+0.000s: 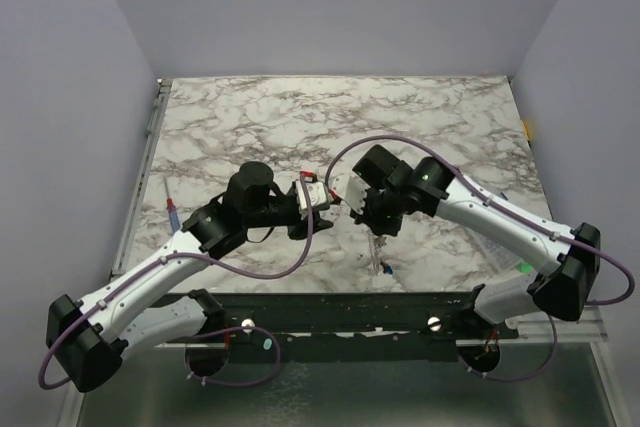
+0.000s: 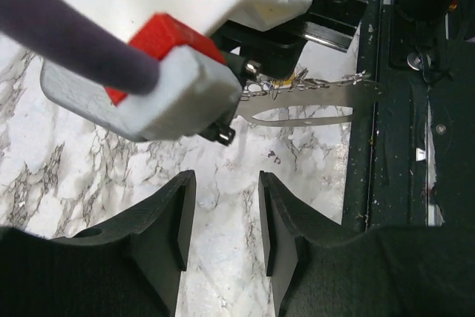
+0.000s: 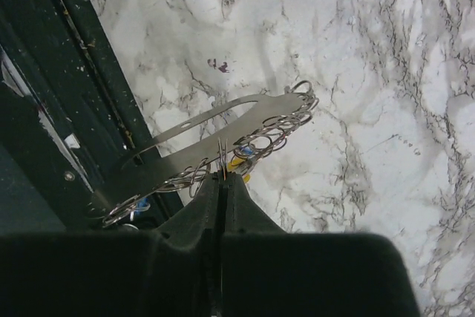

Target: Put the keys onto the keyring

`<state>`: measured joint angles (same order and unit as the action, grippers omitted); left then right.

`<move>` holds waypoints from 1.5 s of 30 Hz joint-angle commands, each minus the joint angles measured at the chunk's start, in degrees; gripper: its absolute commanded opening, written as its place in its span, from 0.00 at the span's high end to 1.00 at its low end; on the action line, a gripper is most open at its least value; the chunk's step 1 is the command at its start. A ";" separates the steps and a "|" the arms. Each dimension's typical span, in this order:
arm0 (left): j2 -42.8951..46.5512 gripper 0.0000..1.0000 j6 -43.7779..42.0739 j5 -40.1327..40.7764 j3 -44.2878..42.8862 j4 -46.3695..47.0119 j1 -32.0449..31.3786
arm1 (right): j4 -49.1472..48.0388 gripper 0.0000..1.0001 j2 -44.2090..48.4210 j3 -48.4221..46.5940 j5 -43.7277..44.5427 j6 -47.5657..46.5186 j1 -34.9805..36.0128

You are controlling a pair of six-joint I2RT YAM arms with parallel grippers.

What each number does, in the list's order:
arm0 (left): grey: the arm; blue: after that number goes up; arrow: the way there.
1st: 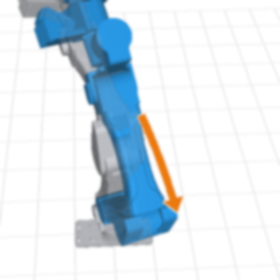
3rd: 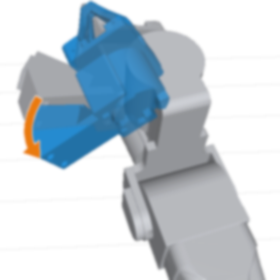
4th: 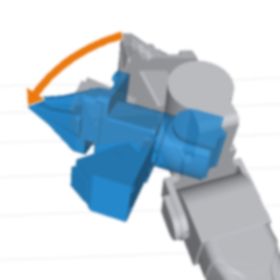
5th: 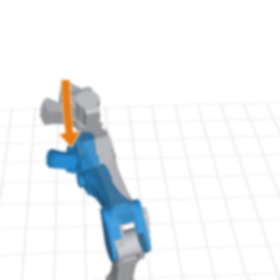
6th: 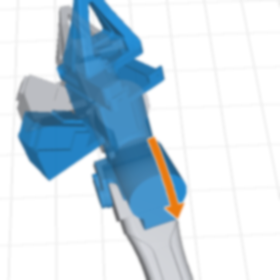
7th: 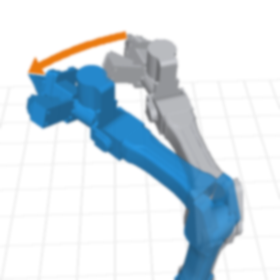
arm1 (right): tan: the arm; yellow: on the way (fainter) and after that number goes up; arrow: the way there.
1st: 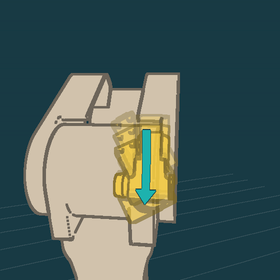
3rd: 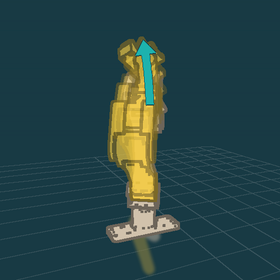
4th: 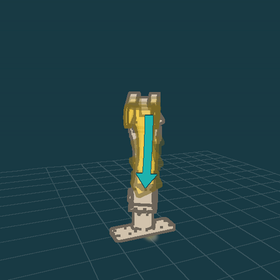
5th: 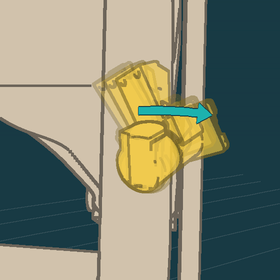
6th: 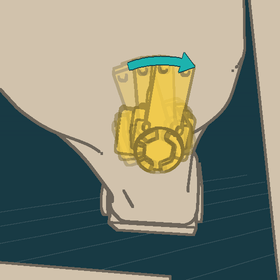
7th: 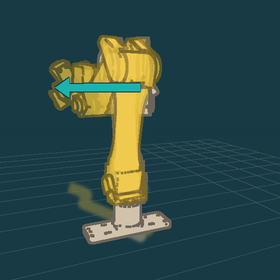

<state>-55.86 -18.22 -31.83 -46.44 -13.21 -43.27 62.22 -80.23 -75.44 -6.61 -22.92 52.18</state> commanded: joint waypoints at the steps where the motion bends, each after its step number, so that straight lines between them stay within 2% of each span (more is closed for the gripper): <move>1: 3.55 0.56 3.06 0.76 2.91 4.91 -0.20 | 0.73 0.99 0.49 -4.59 1.36 0.34 0.39; 9: 10.70 0.58 10.24 -3.22 11.49 19.57 -0.19 | -6.12 0.99 6.21 -3.83 -4.29 -3.35 0.39; 14: 9.59 0.61 14.26 -4.62 13.10 26.78 -0.15 | -7.64 0.99 7.00 -4.23 -7.80 -3.45 0.35; 21: 3.75 0.66 14.24 -7.55 9.93 29.03 -0.93 | -8.60 0.99 7.38 -5.03 -10.21 -3.63 0.41; 28: -0.85 0.66 11.74 -8.14 7.46 29.12 -2.86 | -8.67 1.00 7.51 -5.59 -10.92 -3.71 0.39; 45: -5.22 0.69 8.49 -8.37 5.59 28.99 -3.05 | -9.34 1.00 8.24 -6.12 -11.68 -3.71 0.42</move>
<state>-60.49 -8.08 -38.33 -39.24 14.52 -46.00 55.07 -73.45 -79.59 -16.88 -26.02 52.18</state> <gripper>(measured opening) 0.316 0.015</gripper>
